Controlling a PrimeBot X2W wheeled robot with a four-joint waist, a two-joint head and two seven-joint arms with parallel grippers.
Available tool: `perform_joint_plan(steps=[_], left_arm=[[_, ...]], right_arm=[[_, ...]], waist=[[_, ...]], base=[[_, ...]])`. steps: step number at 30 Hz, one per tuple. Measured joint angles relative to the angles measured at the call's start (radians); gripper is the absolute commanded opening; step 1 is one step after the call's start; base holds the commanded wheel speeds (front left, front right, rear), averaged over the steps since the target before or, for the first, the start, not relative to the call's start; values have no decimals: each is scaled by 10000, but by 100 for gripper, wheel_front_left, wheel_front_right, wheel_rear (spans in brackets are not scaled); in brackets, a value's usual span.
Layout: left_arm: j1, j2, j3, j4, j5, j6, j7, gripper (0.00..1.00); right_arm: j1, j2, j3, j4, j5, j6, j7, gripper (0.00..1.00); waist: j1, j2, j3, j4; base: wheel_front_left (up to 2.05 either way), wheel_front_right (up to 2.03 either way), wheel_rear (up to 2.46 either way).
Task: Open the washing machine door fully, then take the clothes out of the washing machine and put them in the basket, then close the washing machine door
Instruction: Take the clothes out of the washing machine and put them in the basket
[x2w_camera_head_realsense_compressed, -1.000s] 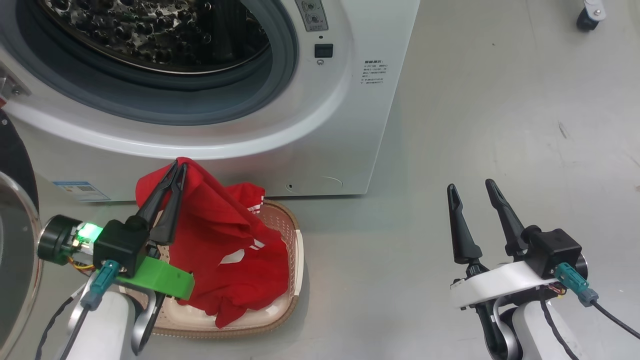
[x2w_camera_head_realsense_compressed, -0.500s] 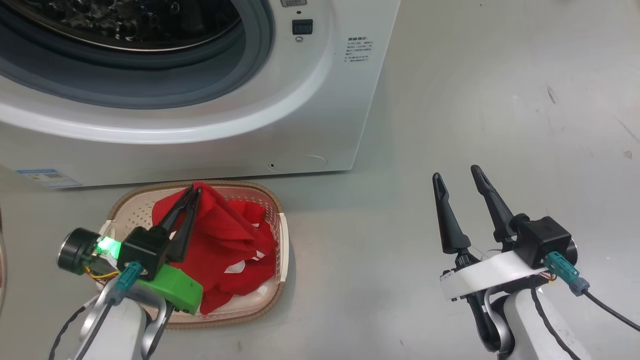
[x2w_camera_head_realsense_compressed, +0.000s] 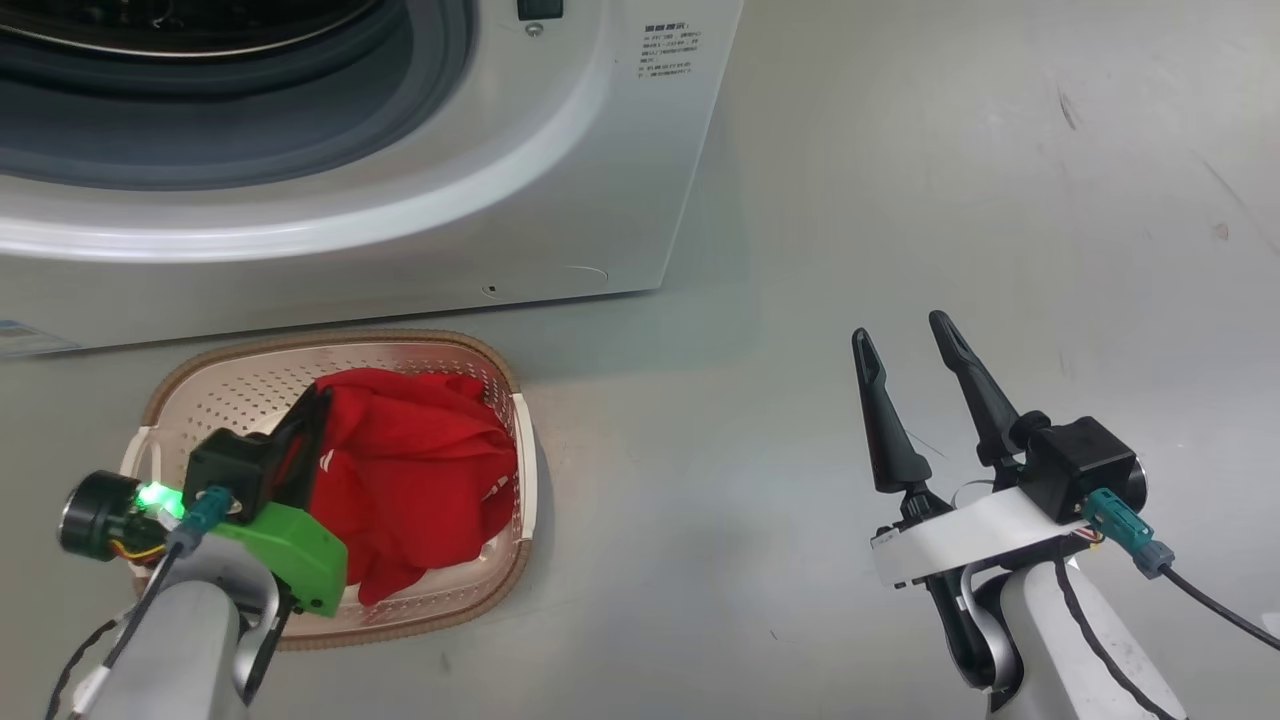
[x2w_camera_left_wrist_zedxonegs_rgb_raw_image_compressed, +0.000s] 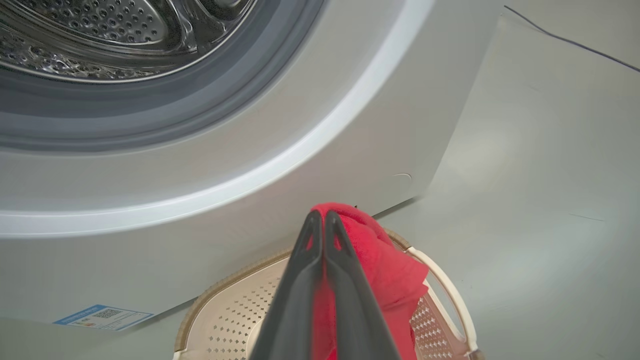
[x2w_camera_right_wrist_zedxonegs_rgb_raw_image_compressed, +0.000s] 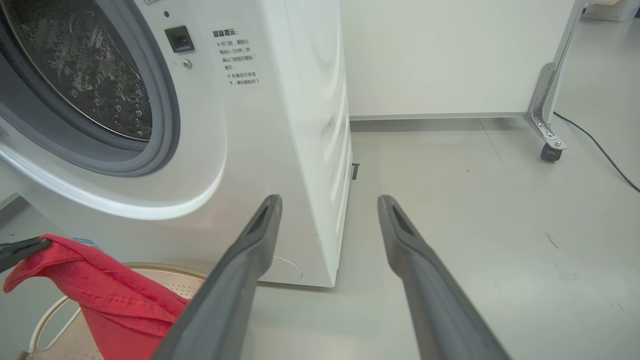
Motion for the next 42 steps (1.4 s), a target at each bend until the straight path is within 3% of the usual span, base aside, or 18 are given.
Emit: perform_joint_plan(steps=[7,15,28,36,42], left_arm=[[-397,184,665,1183,-408,10,268,0],[-963,180,1225,2481,-738,326,384,0],[-1809,65,2345,4165,-1375,1381,188,0],[-2190,-399,1743,4727,-1386,905,146,0],[-2433,-441,1662,5256,-1361,805,144,0]], right_arm=[[-198,2,-21,-111,-13,-6,0,100],[-390,8,-207,-186,-104,-29,0,100],[-555,-54,-286,-276,-311,-109,0,100],[-585,-58,-186,-244,-370,-109,0,100],[-647,-56,-132,-230,-370,-105,0,100]], waist=[[0,0,525,-212],[0,0,1034,-288],[0,0,1428,-2],[0,0,1507,58],[0,0,1562,23]], base=[[0,0,0],[0,0,0],[0,0,0],[0,0,0],[0,0,0]])
